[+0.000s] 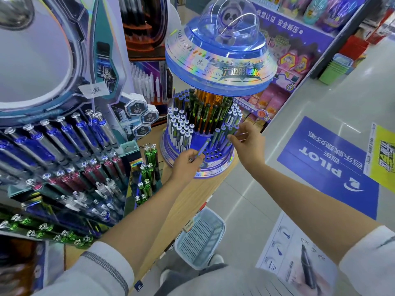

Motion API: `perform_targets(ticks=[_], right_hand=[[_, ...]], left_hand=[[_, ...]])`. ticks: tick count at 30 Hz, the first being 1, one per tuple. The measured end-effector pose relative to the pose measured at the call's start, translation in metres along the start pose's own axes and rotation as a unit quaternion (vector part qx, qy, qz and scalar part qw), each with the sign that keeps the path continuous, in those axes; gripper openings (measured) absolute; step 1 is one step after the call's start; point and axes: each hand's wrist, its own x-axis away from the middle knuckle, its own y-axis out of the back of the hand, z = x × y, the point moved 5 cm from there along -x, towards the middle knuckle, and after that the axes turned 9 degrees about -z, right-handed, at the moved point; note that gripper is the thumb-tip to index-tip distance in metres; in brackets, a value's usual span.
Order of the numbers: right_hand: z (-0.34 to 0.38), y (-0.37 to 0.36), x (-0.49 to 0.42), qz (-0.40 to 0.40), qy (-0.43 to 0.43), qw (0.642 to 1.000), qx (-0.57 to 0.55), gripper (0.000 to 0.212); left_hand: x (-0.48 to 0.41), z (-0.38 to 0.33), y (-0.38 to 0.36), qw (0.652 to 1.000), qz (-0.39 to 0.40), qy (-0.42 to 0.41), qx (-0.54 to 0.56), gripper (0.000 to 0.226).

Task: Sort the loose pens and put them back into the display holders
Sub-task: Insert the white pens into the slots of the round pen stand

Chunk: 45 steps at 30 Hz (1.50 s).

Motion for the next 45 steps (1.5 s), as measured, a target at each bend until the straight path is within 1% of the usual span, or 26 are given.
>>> perform_targets(ticks=[3, 7, 10, 12, 14, 18, 21, 25, 27, 30, 32, 36, 37, 39, 42, 45], right_hand=[[-0.001, -0.003, 0.0, -0.001, 0.017, 1.0, 0.018, 0.023], [-0.002, -0.006, -0.002, 0.02, 0.05, 0.996, 0.078, 0.024], [-0.001, -0.005, -0.004, 0.013, 0.061, 0.996, 0.061, 0.027], [-0.001, -0.004, -0.005, 0.011, 0.071, 0.996, 0.052, 0.025], [-0.004, -0.006, -0.005, 0.029, 0.068, 0.995, 0.064, 0.023], [-0.004, -0.006, -0.006, 0.033, 0.057, 0.994, 0.089, 0.03], [-0.002, -0.003, -0.004, 0.035, 0.07, 0.996, 0.048, 0.033], [0.001, 0.008, 0.005, 0.03, 0.093, 0.995, -0.023, 0.019], [0.001, 0.01, 0.01, 0.059, 0.069, 0.995, -0.051, 0.018], [0.0, 0.005, 0.016, 0.144, -0.004, 0.981, -0.131, 0.015], [-0.001, 0.006, 0.014, 0.164, -0.028, 0.971, -0.17, 0.011], [-0.005, 0.009, 0.012, 0.207, -0.037, 0.959, -0.19, 0.025], [-0.005, 0.01, 0.01, 0.197, -0.037, 0.96, -0.197, 0.025], [-0.008, 0.015, 0.003, 0.141, -0.043, 0.967, -0.21, 0.021], [-0.011, 0.026, -0.011, 0.054, -0.029, 0.982, -0.178, 0.018], [-0.007, 0.027, -0.015, 0.038, 0.006, 0.992, -0.121, 0.016]], left_hand=[[0.0, 0.001, 0.0, 1.0, -0.01, -0.002, -0.013, 0.015], [0.0, 0.001, -0.002, 1.0, -0.009, -0.005, -0.028, 0.014], [0.002, -0.001, -0.002, 0.999, -0.018, -0.007, -0.027, 0.018], [0.003, -0.003, -0.001, 0.999, -0.023, -0.004, -0.025, 0.016], [0.004, -0.003, -0.001, 0.999, -0.024, -0.002, -0.023, 0.013], [0.006, -0.005, -0.002, 0.999, -0.026, -0.01, -0.022, 0.011], [0.01, -0.01, -0.004, 0.999, -0.027, -0.011, -0.014, 0.009], [0.015, -0.019, -0.012, 1.0, -0.003, -0.021, 0.012, 0.009], [0.018, -0.025, -0.02, 0.999, 0.019, -0.039, 0.016, 0.009], [0.022, -0.031, -0.031, 0.997, 0.04, -0.058, 0.007, 0.011], [0.023, -0.034, -0.034, 0.997, 0.041, -0.057, 0.009, 0.011], [0.02, -0.037, -0.036, 0.998, 0.045, -0.05, -0.003, 0.015], [0.02, -0.038, -0.035, 0.998, 0.04, -0.054, -0.011, 0.015], [0.016, -0.036, -0.031, 0.996, 0.008, -0.068, -0.05, 0.017], [0.011, -0.029, -0.02, 0.979, -0.037, -0.115, -0.164, 0.024], [0.01, -0.018, -0.017, 0.948, -0.005, -0.151, -0.28, 0.037]])
